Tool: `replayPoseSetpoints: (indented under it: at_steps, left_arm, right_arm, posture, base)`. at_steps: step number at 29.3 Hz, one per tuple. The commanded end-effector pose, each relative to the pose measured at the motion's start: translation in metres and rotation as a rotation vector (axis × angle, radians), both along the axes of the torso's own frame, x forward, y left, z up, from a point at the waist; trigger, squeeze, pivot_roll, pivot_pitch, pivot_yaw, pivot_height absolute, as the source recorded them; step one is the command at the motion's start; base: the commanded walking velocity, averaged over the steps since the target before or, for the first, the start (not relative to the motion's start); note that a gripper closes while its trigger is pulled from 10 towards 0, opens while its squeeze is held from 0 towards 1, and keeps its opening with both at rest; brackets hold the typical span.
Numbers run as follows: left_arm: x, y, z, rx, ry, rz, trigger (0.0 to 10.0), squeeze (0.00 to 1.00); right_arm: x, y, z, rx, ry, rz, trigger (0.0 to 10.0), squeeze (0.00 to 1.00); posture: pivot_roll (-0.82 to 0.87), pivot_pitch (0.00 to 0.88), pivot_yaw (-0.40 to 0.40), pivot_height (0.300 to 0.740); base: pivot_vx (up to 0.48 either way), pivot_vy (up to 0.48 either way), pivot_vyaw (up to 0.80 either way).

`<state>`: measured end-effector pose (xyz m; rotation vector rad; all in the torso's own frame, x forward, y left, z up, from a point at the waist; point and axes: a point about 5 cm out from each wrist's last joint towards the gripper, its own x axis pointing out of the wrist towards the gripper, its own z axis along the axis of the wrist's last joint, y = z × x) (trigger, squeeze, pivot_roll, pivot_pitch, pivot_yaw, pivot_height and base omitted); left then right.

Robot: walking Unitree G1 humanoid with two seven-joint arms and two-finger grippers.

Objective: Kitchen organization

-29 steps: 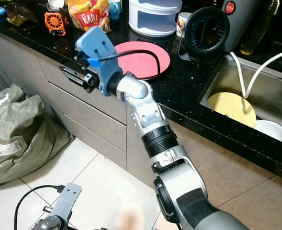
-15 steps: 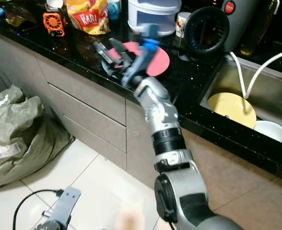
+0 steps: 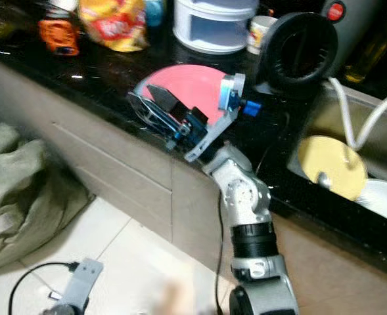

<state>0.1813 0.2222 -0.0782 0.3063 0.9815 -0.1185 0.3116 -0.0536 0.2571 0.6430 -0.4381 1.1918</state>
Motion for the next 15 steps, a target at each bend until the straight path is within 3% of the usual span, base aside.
replayPoseSetpoints:
  at_steps: [1,6,10,15]
  left_arm:
    - [-0.003,-0.004,-0.002,-0.007,0.000,-0.003,10.0,0.00]
    - [-0.003,-0.003,-0.002,-0.007,-0.006,-0.001,10.0,0.00]
    - [-0.006,-0.003,-0.003,-0.018,0.004,0.007,10.0,0.00]
    - [-0.006,-0.004,-0.003,-0.023,0.002,0.007,10.0,0.00]
  right_arm:
    - [-0.008,0.005,-0.003,0.002,0.009,0.027,10.0,0.00]
    - [-0.009,0.003,-0.005,-0.073,-0.016,-0.002,10.0,0.00]
    - [0.000,0.007,-0.003,-0.339,-0.158,-0.132,10.0,0.00]
    - [0.004,0.010,0.007,-0.413,-0.222,-0.202,10.0,0.00]
  posture:
    - [0.15,0.108,-0.043,0.740]
    - [0.15,0.107,-0.048,0.740]
    - [0.16,0.107,-0.052,0.740]
    - [0.16,0.107,-0.057,0.740]
  base:
    - [0.000,0.000,0.00]
    - [0.000,0.000,0.00]
    - [0.000,0.000,0.00]
    - [0.000,0.000,0.00]
